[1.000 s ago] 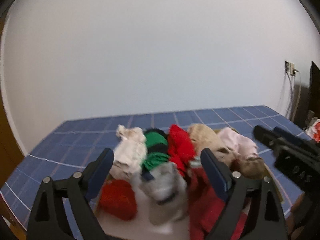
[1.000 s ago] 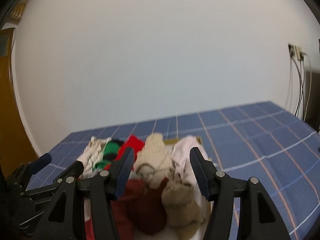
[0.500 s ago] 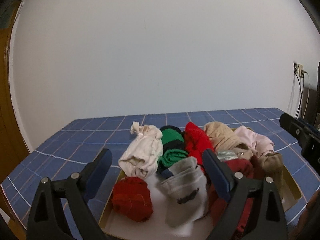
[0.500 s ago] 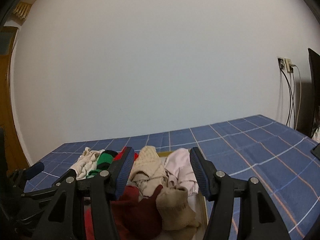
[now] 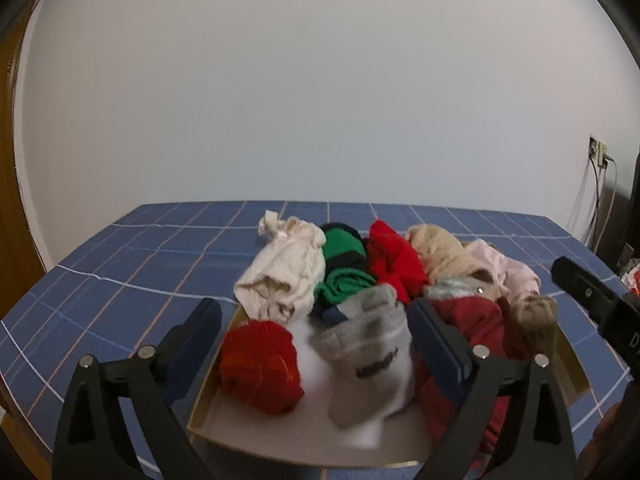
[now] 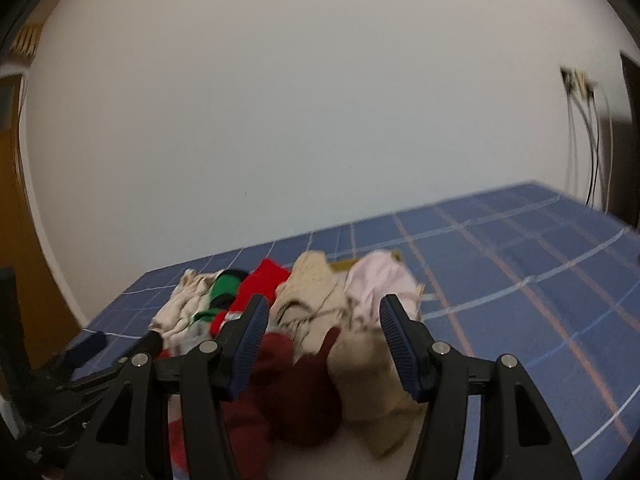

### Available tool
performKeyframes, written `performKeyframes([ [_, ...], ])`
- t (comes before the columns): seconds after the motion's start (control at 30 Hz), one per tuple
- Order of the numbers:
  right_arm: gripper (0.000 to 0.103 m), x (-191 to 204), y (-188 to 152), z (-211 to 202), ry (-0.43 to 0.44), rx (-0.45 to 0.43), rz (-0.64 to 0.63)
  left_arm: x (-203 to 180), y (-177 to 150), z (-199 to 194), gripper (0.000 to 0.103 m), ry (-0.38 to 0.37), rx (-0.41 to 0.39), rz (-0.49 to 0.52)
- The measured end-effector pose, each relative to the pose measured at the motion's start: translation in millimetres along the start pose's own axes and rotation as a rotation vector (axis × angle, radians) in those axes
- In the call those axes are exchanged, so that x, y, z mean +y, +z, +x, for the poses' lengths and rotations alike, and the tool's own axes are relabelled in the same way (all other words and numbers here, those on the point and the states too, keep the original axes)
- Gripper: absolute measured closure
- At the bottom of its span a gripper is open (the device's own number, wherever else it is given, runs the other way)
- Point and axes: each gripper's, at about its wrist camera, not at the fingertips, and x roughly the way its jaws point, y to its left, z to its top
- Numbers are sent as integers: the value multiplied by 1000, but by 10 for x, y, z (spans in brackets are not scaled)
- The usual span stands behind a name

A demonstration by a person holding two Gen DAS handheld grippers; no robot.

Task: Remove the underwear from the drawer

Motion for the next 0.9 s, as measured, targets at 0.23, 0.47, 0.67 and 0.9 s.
performKeyframes([
  [0.23,42,76,-173,-66,5,-14,-39,-45,-166,32,7,1,52,6],
  [0.47,42,150,-237,-199,4,-44,-66,-35,-259,-21,7,17,58,5],
  [0.67,42,130,-284,-290,3,-50,-50,-28,-309,-114,7,17,56,1],
  [0.9,42,162,-397,-449,5,-42,-49,-42,-416,-227,7,12,74,5],
])
